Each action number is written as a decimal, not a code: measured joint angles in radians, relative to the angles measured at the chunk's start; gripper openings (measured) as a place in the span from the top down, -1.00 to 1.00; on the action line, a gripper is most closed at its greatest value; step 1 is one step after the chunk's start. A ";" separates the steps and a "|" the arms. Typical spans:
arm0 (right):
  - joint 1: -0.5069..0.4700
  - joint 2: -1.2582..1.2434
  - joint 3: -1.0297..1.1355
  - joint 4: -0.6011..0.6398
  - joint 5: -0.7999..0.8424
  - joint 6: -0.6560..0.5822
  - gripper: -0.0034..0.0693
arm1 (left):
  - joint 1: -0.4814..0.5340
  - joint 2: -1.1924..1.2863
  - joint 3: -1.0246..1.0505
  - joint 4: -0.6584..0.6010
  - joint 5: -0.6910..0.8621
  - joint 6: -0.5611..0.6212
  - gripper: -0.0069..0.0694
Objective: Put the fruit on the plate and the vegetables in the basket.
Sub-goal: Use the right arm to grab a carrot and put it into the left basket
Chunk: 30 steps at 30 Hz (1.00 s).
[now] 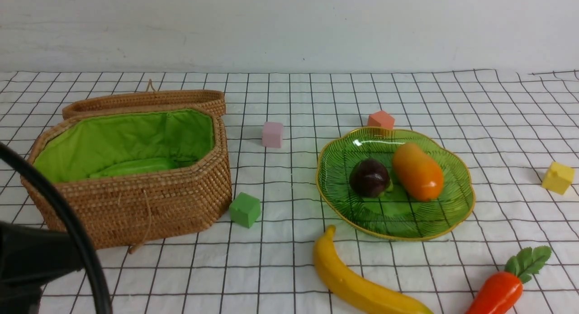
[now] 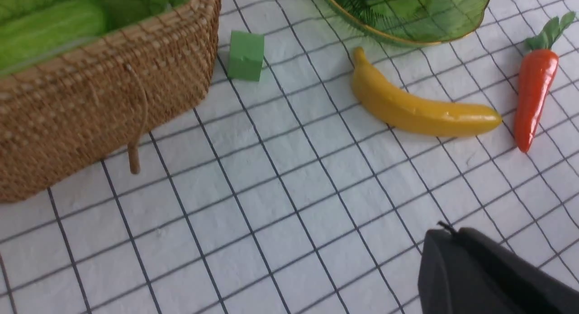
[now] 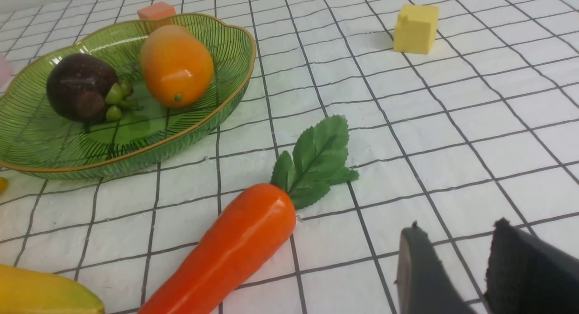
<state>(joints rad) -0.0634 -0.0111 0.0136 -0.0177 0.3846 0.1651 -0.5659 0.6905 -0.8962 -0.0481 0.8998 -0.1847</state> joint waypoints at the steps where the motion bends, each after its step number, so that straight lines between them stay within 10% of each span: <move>1: 0.000 0.000 0.000 0.000 0.000 0.000 0.24 | 0.000 0.000 0.003 0.007 -0.025 0.000 0.85; 10: 0.000 0.000 0.000 0.000 0.000 0.000 0.24 | 0.097 -0.249 0.244 0.167 -0.403 0.000 0.85; 30: 0.000 -0.001 0.000 0.000 0.000 0.000 0.24 | 0.546 -0.701 0.921 0.023 -0.480 0.000 0.82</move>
<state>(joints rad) -0.0634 -0.0120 0.0136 -0.0177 0.3846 0.1651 -0.0203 -0.0107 0.0253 -0.0253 0.4193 -0.1847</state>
